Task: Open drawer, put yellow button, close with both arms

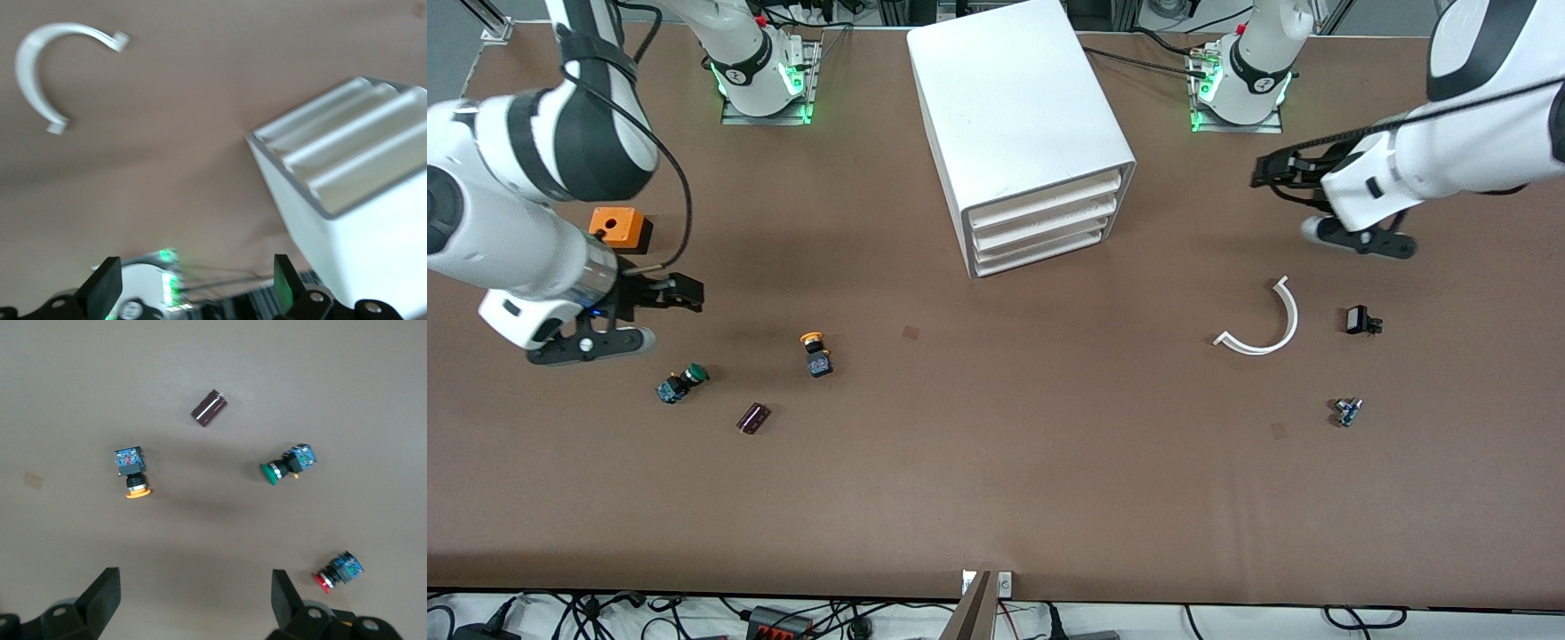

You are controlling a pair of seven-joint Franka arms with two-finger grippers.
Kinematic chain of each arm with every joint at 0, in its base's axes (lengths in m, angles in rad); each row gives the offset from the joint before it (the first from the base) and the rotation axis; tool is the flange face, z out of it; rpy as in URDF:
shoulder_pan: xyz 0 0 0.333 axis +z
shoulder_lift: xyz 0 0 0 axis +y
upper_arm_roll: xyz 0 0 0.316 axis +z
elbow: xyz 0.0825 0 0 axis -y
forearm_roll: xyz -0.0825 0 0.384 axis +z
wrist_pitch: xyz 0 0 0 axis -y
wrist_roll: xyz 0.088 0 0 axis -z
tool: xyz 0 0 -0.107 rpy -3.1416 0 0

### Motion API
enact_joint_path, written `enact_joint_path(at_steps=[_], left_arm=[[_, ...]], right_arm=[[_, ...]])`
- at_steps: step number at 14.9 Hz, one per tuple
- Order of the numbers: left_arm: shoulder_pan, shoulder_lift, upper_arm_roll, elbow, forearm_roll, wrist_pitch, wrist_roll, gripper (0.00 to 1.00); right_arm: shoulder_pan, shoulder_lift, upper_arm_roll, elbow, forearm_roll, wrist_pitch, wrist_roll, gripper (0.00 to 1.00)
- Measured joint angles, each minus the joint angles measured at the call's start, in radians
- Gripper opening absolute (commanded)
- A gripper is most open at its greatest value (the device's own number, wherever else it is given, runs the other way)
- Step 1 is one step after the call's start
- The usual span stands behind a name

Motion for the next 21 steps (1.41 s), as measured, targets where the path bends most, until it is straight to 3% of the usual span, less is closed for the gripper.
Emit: enact_joint_path(at_steps=[4, 7, 13, 19, 21], left_arm=[[-0.020, 0.104, -0.003, -0.007, -0.213, -0.015, 0.134, 1.00], [-0.025, 0.209, -0.003, -0.022, -0.382, 0.024, 0.310, 1.00], [-0.040, 0.260, -0.016, -0.265, -0.721, 0.238, 0.693, 0.97], [-0.047, 0.260, -0.075, -0.358, -0.802, 0.274, 0.817, 0.83], [-0.049, 0.262, -0.080, -0.383, -0.817, 0.285, 0.865, 0.71]], right_arm=[[0.037, 0.084, 0.010, -0.003, 0.008, 0.051, 0.000, 1.00], [0.045, 0.185, 0.024, -0.006, 0.062, 0.141, -0.009, 1.00], [0.091, 0.352, 0.026, 0.008, 0.071, 0.305, -0.014, 1.00], [0.113, 0.414, 0.026, 0.028, 0.071, 0.328, -0.015, 1.00], [0.127, 0.420, 0.027, 0.028, 0.071, 0.326, -0.016, 1.00]])
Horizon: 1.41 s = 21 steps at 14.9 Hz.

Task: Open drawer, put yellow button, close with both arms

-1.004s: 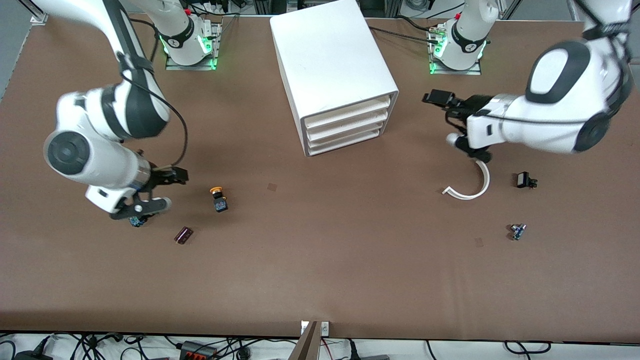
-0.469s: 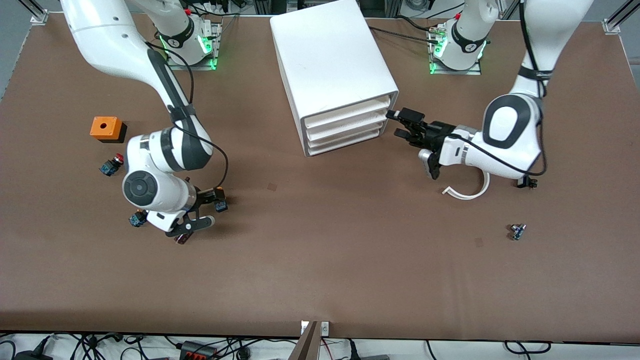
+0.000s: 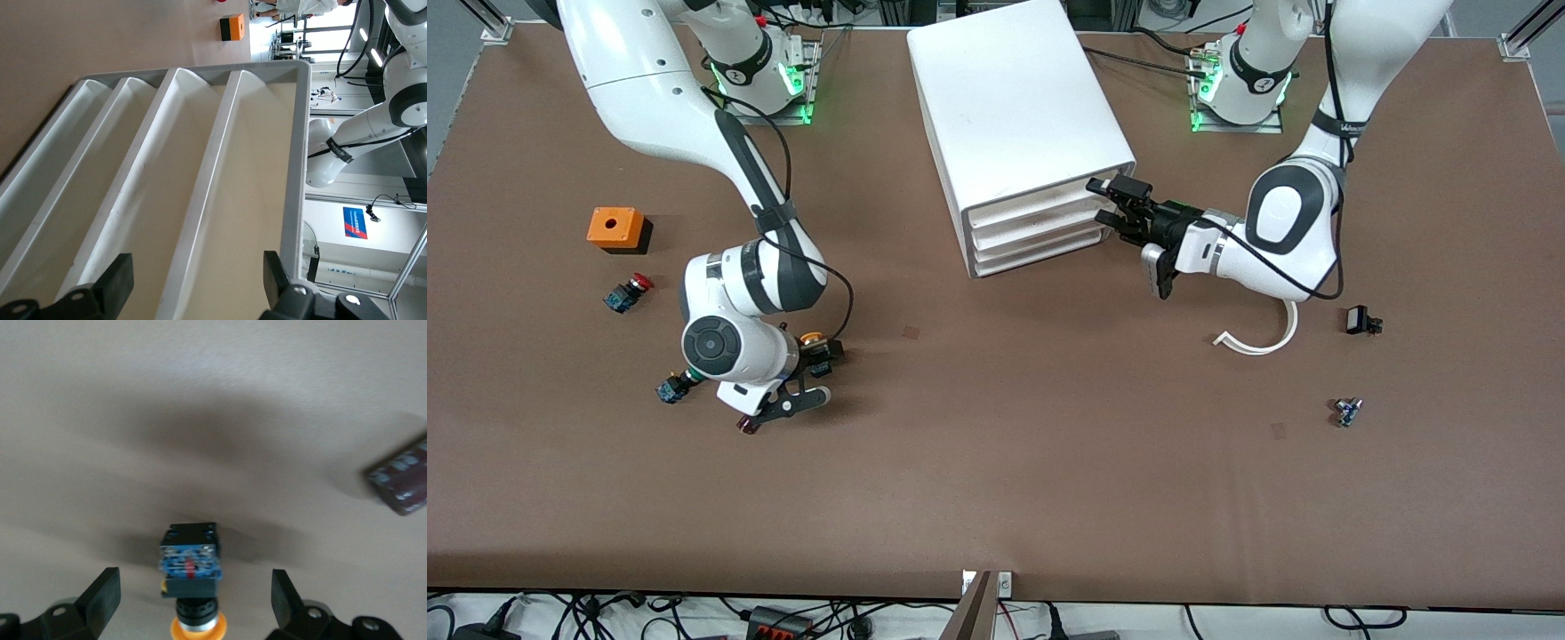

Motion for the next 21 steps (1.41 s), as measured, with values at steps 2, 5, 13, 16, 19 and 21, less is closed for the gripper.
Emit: enact_joint_path(at_steps=[2, 5, 13, 16, 19, 21], left_arm=[[0.000, 0.000, -0.003, -0.013, -0.002, 0.005, 0.033, 0.62], [-0.003, 0.002, -0.027, -0.025, -0.002, 0.041, 0.065, 0.43], [-0.009, 0.030, -0.030, -0.020, -0.019, 0.030, 0.150, 0.04], [0.002, 0.052, -0.016, 0.025, -0.018, 0.035, 0.151, 0.04], [0.033, 0.116, -0.011, 0.109, -0.017, 0.034, 0.151, 0.04], [0.041, 0.161, -0.006, 0.173, -0.001, 0.017, 0.151, 0.08]], right_arm=[[0.019, 0.007, 0.000, -0.001, 0.000, -0.002, 0.000, 1.00], [0.023, 0.016, -0.003, -0.004, 0.000, -0.002, 0.000, 1.00], [0.015, 0.027, -0.007, -0.026, 0.000, -0.009, 0.000, 0.00], [-0.001, 0.024, -0.014, -0.018, 0.005, -0.007, 0.002, 0.00], [-0.005, 0.005, -0.013, 0.054, 0.005, -0.019, 0.001, 0.00], [-0.001, -0.024, -0.011, 0.133, 0.006, -0.078, 0.001, 0.00]])
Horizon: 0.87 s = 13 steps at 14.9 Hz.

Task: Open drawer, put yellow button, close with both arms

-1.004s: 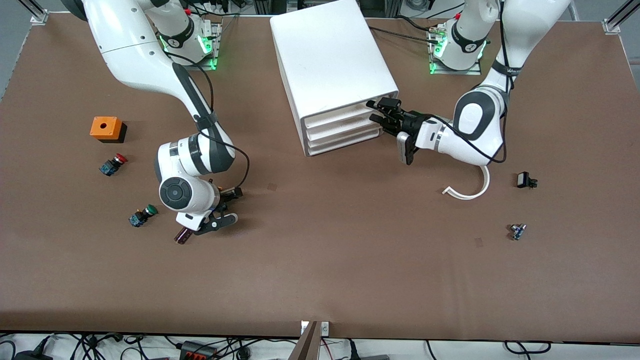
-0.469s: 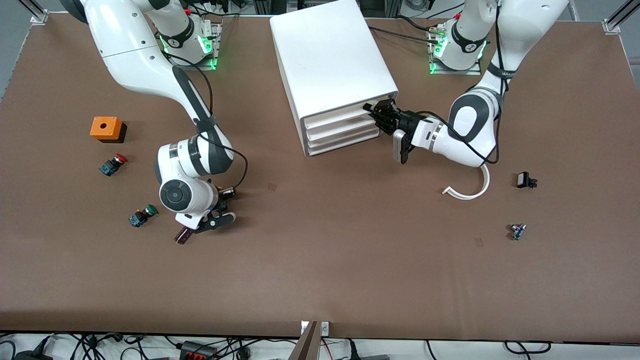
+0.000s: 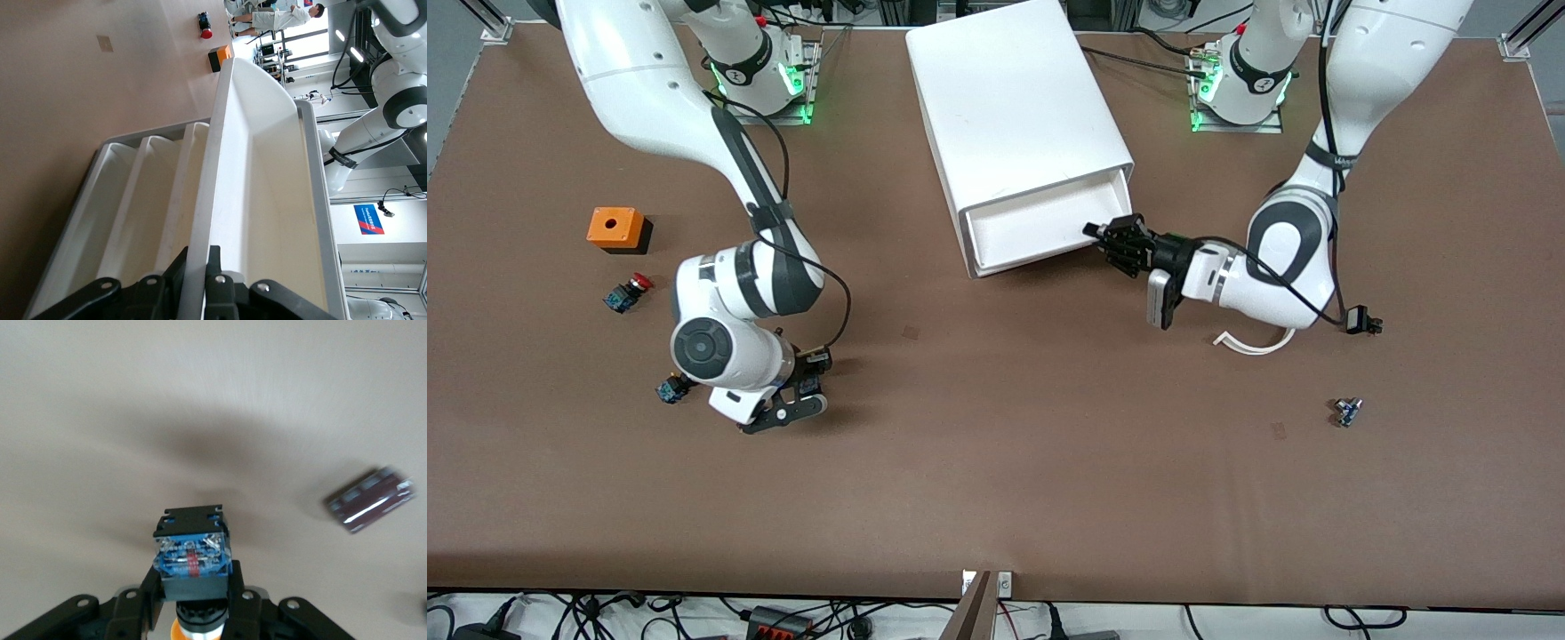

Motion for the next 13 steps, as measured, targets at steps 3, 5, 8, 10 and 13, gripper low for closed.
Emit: enact_joint_path(at_steps=[3, 5, 8, 10, 13], left_arm=[[0.006, 0.031, 0.006, 0.057, 0.029, -0.010, -0.009, 0.71], [0.008, 0.035, 0.009, 0.067, 0.033, -0.001, -0.010, 1.00], [0.037, 0.038, 0.013, 0.117, 0.099, 0.018, -0.015, 1.00], [0.075, 0.039, 0.015, 0.192, 0.175, -0.053, -0.087, 1.00], [0.110, 0.039, 0.016, 0.306, 0.304, -0.171, -0.299, 1.00]], right_arm=[[0.023, -0.034, 0.009, 0.166, 0.003, -0.121, 0.024, 0.00], [0.061, -0.045, 0.012, 0.265, 0.007, -0.177, 0.068, 0.00], [0.145, -0.046, 0.015, 0.325, 0.008, -0.198, 0.103, 0.00], [0.209, -0.047, 0.016, 0.359, 0.008, -0.217, 0.114, 0.00], [0.308, -0.048, 0.017, 0.394, 0.008, -0.244, 0.153, 0.00]])
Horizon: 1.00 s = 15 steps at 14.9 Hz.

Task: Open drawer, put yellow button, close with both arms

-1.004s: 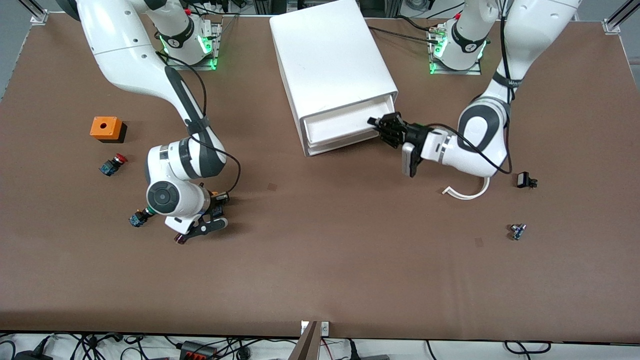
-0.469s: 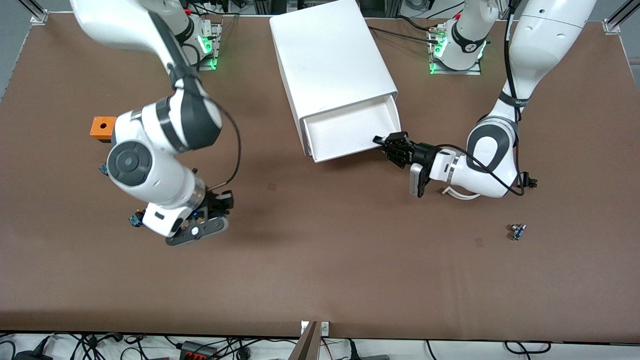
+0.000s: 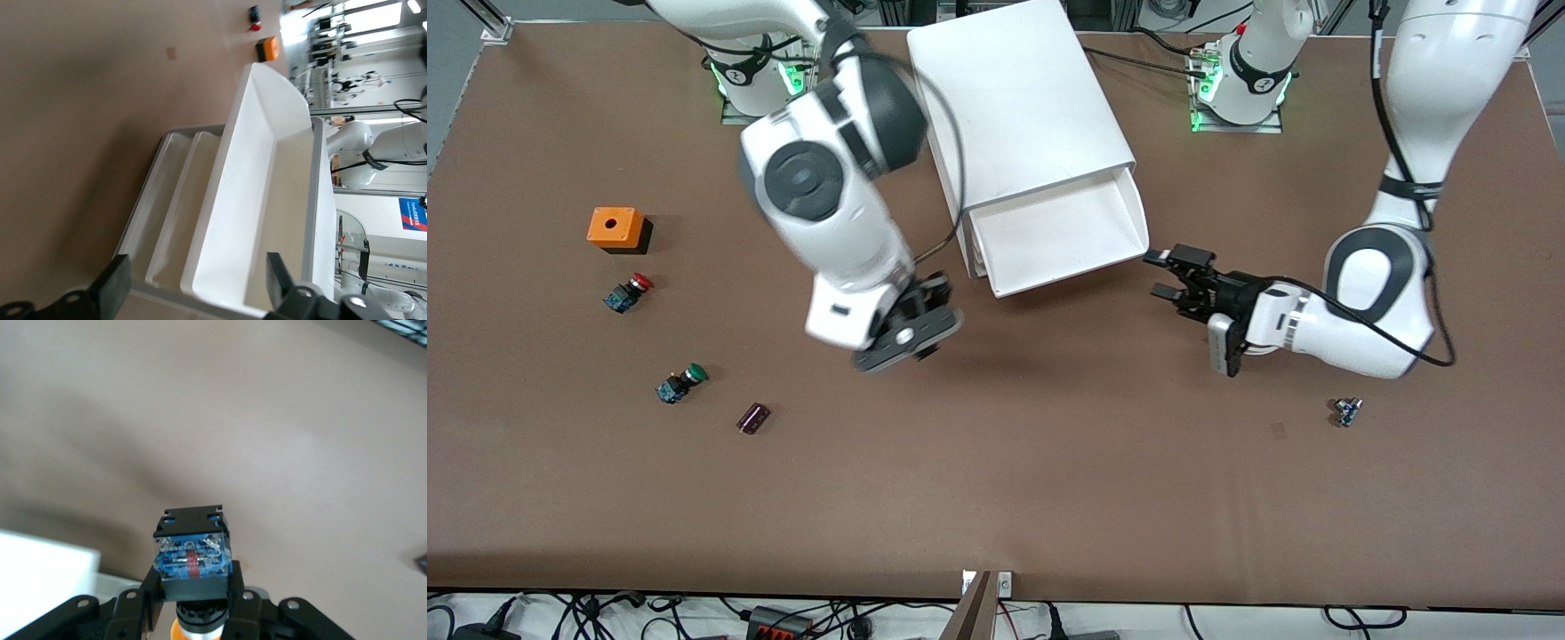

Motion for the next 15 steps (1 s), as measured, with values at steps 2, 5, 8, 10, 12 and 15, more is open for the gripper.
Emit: enact_joint_path(at_steps=[2, 5, 8, 10, 12, 15], left_arm=[[0.000, -0.006, -0.001, 0.046, 0.086, -0.038, -0.122, 1.00], [-0.004, -0.038, -0.005, 0.079, 0.234, -0.068, -0.282, 1.00], [-0.012, -0.082, -0.018, 0.111, 0.413, -0.087, -0.441, 1.00], [-0.025, -0.104, -0.030, 0.148, 0.560, -0.104, -0.520, 1.00], [-0.038, -0.123, -0.032, 0.188, 0.687, -0.115, -0.553, 1.00], [-0.047, -0.133, -0.031, 0.289, 0.816, -0.202, -0.562, 1.00]], right_arm=[[0.070, 0.000, 0.000, 0.015, 0.000, -0.002, 0.052, 0.00], [0.161, 0.000, -0.001, 0.035, -0.001, 0.002, 0.133, 0.00], [0.216, 0.001, -0.001, 0.040, -0.001, 0.009, 0.191, 0.00], [0.238, 0.015, 0.000, 0.039, 0.000, 0.012, 0.222, 0.00], [0.249, 0.045, 0.008, 0.038, 0.001, 0.023, 0.264, 0.00], [0.255, 0.081, 0.018, 0.039, 0.002, 0.036, 0.312, 0.00]])
